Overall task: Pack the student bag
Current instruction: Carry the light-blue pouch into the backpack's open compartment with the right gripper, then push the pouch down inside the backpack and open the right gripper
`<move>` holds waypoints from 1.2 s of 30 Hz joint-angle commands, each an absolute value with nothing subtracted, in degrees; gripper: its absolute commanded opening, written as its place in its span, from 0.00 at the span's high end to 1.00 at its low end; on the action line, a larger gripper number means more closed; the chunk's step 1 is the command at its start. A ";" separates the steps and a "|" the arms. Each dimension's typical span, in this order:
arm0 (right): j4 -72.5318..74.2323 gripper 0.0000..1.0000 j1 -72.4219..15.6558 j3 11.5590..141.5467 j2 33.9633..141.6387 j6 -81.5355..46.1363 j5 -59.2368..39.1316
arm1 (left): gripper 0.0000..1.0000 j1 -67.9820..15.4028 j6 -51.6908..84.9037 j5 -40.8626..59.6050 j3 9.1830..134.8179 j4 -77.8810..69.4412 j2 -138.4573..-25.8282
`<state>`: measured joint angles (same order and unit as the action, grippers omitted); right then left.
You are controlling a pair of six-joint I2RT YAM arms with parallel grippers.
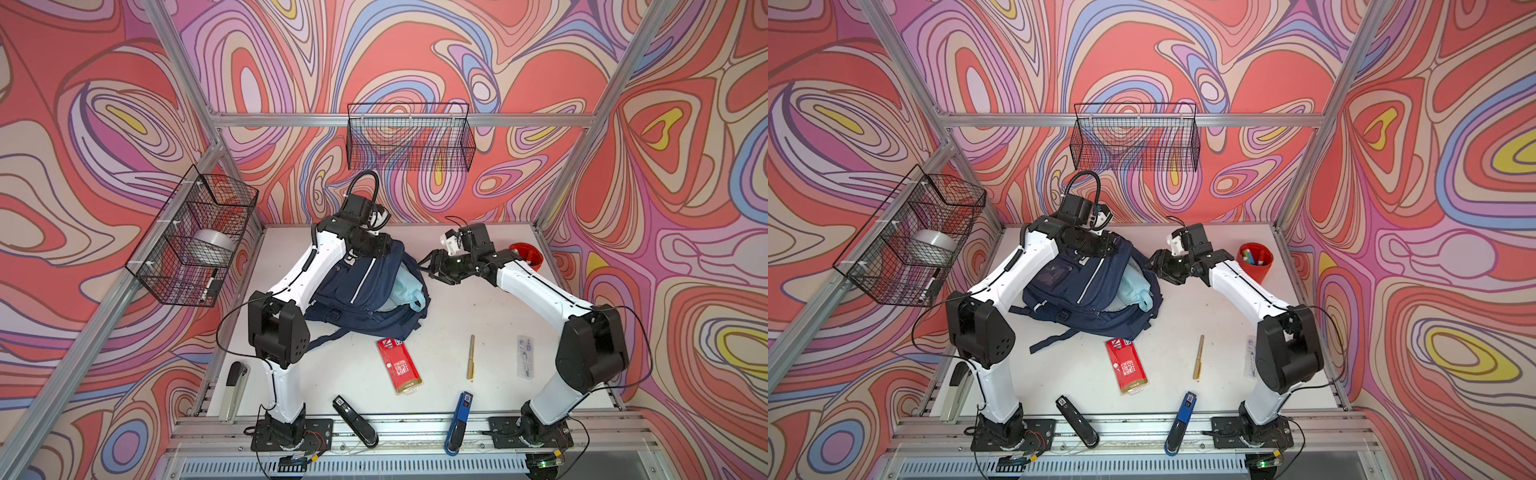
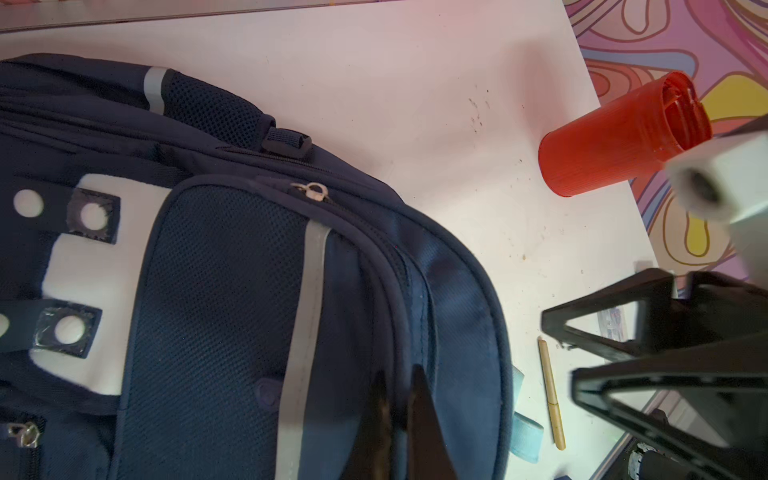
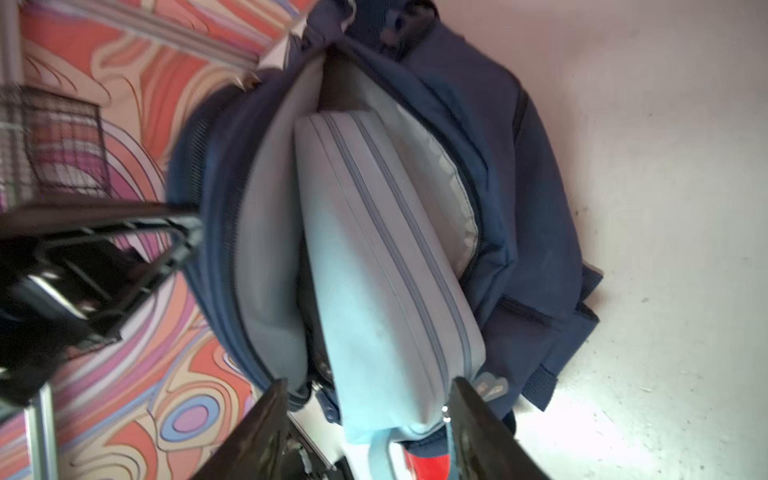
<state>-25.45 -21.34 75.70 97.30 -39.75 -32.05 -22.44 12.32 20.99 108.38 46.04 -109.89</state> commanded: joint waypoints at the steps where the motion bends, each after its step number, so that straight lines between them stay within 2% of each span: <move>1: -20.15 0.47 -22.56 72.30 98.33 -40.84 -31.66 | 1.00 -22.33 12.97 22.32 110.55 46.94 -107.58; 7: -10.24 0.61 -23.80 67.49 100.67 -44.29 -33.88 | 1.00 -22.38 13.01 22.56 110.56 47.24 -107.85; 11: -5.98 0.77 -25.55 66.53 102.67 -45.66 -33.79 | 1.00 -22.34 13.35 23.25 111.20 47.60 -107.86; 14: -2.80 0.98 -26.99 66.47 104.55 -47.30 -34.20 | 1.00 -22.36 13.94 24.36 111.39 47.71 -108.12; 15: -1.84 1.00 -27.60 66.89 105.28 -47.70 -34.23 | 1.00 -22.35 14.22 25.17 111.45 47.72 -108.37; 29: 12.49 1.00 -33.30 78.66 114.47 -52.67 -28.61 | 1.00 -22.74 9.06 25.05 121.34 57.90 -111.63; 36: 19.14 1.00 -35.57 83.78 122.27 -60.69 -25.77 | 1.00 -22.72 10.72 25.35 122.26 55.36 -111.70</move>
